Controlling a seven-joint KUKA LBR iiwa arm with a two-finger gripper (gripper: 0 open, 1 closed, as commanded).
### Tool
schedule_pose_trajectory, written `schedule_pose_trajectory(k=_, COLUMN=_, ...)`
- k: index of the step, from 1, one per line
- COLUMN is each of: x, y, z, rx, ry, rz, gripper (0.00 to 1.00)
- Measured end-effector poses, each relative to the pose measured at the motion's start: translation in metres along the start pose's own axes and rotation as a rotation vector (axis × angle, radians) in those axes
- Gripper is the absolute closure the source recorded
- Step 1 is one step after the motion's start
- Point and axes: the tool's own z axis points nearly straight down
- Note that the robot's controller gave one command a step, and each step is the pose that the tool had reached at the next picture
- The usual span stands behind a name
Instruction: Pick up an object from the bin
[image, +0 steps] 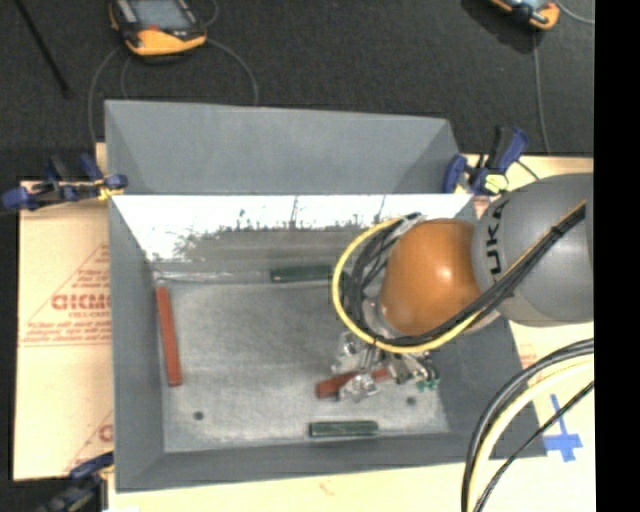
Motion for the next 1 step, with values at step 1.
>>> schedule_pose_trajectory(k=1, x=-0.0151, y=-0.0184, z=-0.1557, rx=0.002, ry=-0.007, rz=-0.032, gripper=1.0)
